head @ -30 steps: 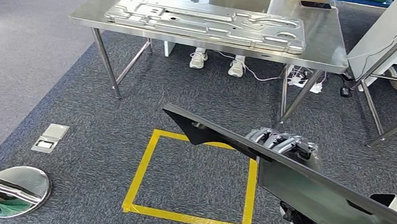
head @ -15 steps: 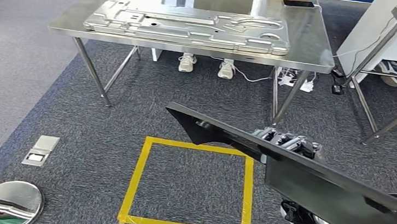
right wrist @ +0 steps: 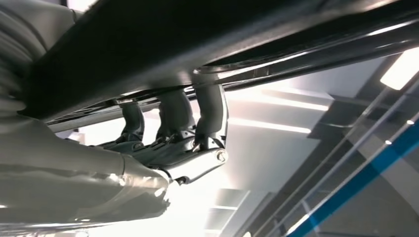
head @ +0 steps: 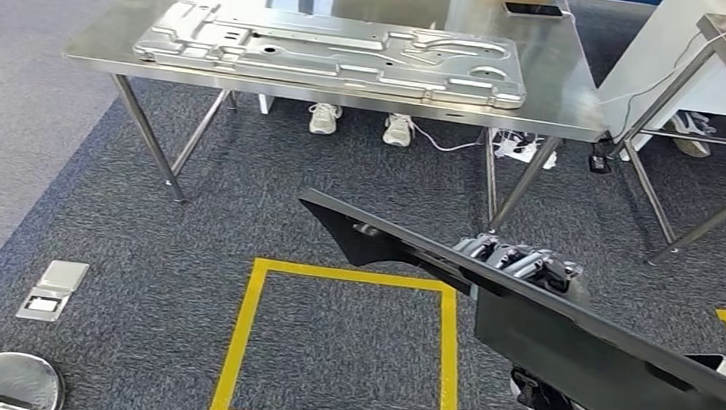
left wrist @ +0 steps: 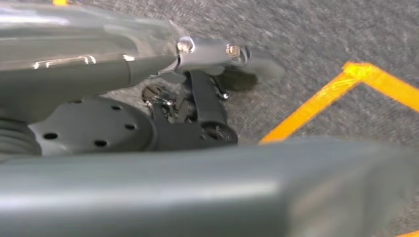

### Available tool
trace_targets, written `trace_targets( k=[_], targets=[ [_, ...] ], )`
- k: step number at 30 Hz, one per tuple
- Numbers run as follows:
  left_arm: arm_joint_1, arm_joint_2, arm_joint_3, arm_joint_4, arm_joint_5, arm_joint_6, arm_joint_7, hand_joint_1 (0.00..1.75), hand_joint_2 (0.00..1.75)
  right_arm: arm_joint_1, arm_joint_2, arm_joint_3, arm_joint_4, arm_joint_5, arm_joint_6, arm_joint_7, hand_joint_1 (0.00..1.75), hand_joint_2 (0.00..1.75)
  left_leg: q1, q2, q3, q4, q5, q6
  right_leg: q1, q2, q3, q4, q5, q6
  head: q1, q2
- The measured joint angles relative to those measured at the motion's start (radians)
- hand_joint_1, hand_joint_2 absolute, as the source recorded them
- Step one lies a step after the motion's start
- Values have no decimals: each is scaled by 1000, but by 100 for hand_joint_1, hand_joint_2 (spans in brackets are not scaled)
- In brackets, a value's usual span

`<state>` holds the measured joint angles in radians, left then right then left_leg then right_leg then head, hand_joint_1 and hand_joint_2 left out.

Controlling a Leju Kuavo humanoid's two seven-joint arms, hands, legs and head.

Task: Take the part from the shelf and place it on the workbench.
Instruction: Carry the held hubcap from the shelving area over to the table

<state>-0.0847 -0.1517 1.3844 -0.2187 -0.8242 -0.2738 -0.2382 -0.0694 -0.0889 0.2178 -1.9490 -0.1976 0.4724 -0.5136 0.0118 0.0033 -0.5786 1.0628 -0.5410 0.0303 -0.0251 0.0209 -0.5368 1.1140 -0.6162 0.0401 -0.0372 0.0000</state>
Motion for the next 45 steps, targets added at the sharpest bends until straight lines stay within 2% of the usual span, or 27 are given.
trace_targets(
  k=[3, 4, 5, 7, 8, 9, 11, 14, 16, 18, 19, 20, 21, 23, 24, 25, 27, 29, 31, 34, 35, 36, 38, 39, 40, 43, 45],
  targets=[
    [-1, 0, 0, 0, -1, -2, -1, 0, 175, 1, -2, -3, 0, 0, 1, 0, 175, 175, -2, 1, 18, -3, -16, 9, 1, -9, -107, 170, -68, 2, 1, 0],
    [0, 0, 0, 0, -1, -3, -1, 0, 175, 3, -2, -4, 1, 0, 1, 0, 175, 175, -3, 1, 25, -3, -23, 10, 2, -10, -137, 203, -68, 2, 1, 0],
    [1, 0, 0, 0, -1, -3, -1, 0, 175, 4, -2, -6, 1, -1, 1, 0, 175, 175, -4, 1, 34, -3, -30, 10, 2, -10, -151, 202, -48, 1, 1, 0],
    [2, 1, 0, 0, -1, -4, -1, 0, 175, 4, -3, -10, 2, -1, 2, 0, 175, 175, -4, 1, 56, -3, -47, 8, 6, -12, -133, 102, 40, -6, 1, 0],
    [2, 1, 0, 0, -1, -4, -1, 0, 175, 4, -4, -12, 3, -1, 2, -1, 175, 175, -4, 1, 66, -3, -55, 6, 9, -16, -123, 50, 75, -11, 0, 0],
    [1, 1, 0, 0, -1, -5, -1, 0, 175, 3, -4, -14, 4, -1, 3, -1, 175, 175, -4, 1, 70, -3, -62, 2, 14, -21, -115, 6, 93, -16, 1, 0],
    [1, 1, 0, 0, -1, -6, -1, 0, 175, 5, -5, -16, 6, -1, 5, -1, 175, 175, -4, 2, 76, -5, -70, -11, 21, -27, -115, -22, 93, -28, 1, 0],
    [-1, 1, 0, 0, -1, -6, -1, 0, 175, 6, -6, -18, 4, -4, 8, -2, 175, 175, -5, 3, 86, 13, -78, -25, 14, -23, -90, -39, 88, -45, 2, 0],
    [-5, 1, 0, 0, -1, -6, -1, 0, 175, 4, -6, -18, 2, -5, 10, -3, 175, 175, -4, 3, 45, 92, -103, -35, 8, -23, -67, -46, 78, -52, 0, 0],
    [-5, 1, 0, 0, 0, -4, 0, 0, 175, 5, -7, -18, 0, -5, 11, -4, 175, 175, -1, 3, -36, 207, -147, -45, 7, -20, -52, -47, 64, -56, -2, 0],
    [-3, 1, 0, 0, 0, -2, 0, 0, 175, 8, -7, -18, -1, -5, 11, -4, 175, 175, 0, 3, -70, 243, -158, -47, 8, -18, -44, -47, 56, -56, -2, 0],
    [0, 1, 0, 0, 0, 0, 1, 0, 175, 10, -7, -18, -1, -5, 12, -5, 175, 175, -1, 3, -90, 248, -150, -48, 8, -16, -33, -47, 47, -55, -2, 0],
    [2, 1, 0, 0, 0, 2, 2, 0, 175, 12, -7, -18, -2, -5, 12, -5, 175, 175, -2, 3, -94, 221, -121, -45, 8, -14, -20, -47, 38, -54, -2, 0],
    [3, 2, 0, 0, 1, 5, 2, 0, 175, 14, -8, -18, -3, -5, 12, -7, 175, 175, -8, 2, -77, 113, -27, -31, 9, -13, 9, -49, 18, -51, -2, 0],
    [4, 3, 0, 0, 1, 6, 3, 0, 175, 14, -8, -18, -3, -5, 12, -9, 175, 175, -13, 1, -72, 73, -3, -22, 9, -12, 19, -50, 10, -48, -2, 0],
    [5, 4, 0, 0, 1, 7, 4, 0, 175, 15, -8, -18, -3, -4, 12, -10, 175, 175, -18, -1, -69, 47, 13, -13, 9, -12, 25, -51, 3, -42, -2, 0],
    [8, 5, 0, 0, 1, 9, 5, 0, 175, 18, -9, -18, -4, -4, 12, -11, 175, 175, -24, -3, -65, 31, 10, -1, 9, -10, 33, -47, 0, -28, -2, 0],
    [8, 5, 0, 0, 1, 10, 5, 0, 175, 19, -10, -19, -7, -4, 12, -13, 175, 175, -18, -3, -40, 11, 18, 7, 10, -11, 40, -28, -2, -17, -2, 0],
    [4, 5, 0, 0, 1, 11, 5, 0, 175, 17, -11, -21, -11, -4, 12, -15, 175, 175, -13, -3, -17, -3, 14, 14, 10, -12, 11, 32, -26, -11, -1, 0],
    [3, 3, 0, 0, 1, 11, 6, 0, 175, 21, -11, -23, -11, -3, 12, -15, 175, 175, -10, -3, -1, -6, -3, 16, 8, -13, -99, 178, -87, -1, 0, 0],
    [4, 2, 0, 0, 1, 12, 6, 0, 175, 23, -11, -23, -11, -2, 12, -15, 175, 175, -9, -3, 7, -6, -11, 14, 8, -14, -122, 193, -83, 1, 0, 0],
    [5, 2, 0, 0, 1, 12, 6, 0, 175, 25, -11, -23, -11, -2, 12, -15, 175, 175, -7, -3, 18, -6, -20, 10, 7, -15, -129, 174, -57, 4, 1, 0],
    [6, 2, 1, 0, 1, 13, 6, 0, 175, 26, -12, -24, -11, -2, 12, -15, 175, 175, -2, -4, 44, -6, -39, 1, 6, -18, -110, 72, 33, 9, 0, 0],
    [5, 2, 1, 0, 0, 13, 6, 0, 175, 28, -12, -24, -10, -1, 12, -15, 175, 175, -2, -4, 53, -6, -47, -4, 8, -20, -104, 22, 63, 8, 1, 0],
    [4, 2, 1, 0, 0, 13, 7, 0, 175, 30, -12, -23, -9, 0, 12, -15, 175, 175, -2, -4, 55, -6, -53, -9, 9, -21, -103, -9, 83, 2, 2, 0],
    [3, 2, 1, 0, -1, 14, 10, 0, 175, 34, -12, -23, -11, 4, 12, -15, 175, 175, -5, -3, 58, -5, -62, -21, 12, -20, -104, -26, 83, -30, 3, 0],
    [1, 2, 1, 0, -1, 14, 11, 0, 175, 33, -13, -23, -13, 4, 13, -16, 175, 175, -4, -3, 50, 27, -70, -29, 8, -20, -88, -31, 76, -41, 2, 0]
  ],
)
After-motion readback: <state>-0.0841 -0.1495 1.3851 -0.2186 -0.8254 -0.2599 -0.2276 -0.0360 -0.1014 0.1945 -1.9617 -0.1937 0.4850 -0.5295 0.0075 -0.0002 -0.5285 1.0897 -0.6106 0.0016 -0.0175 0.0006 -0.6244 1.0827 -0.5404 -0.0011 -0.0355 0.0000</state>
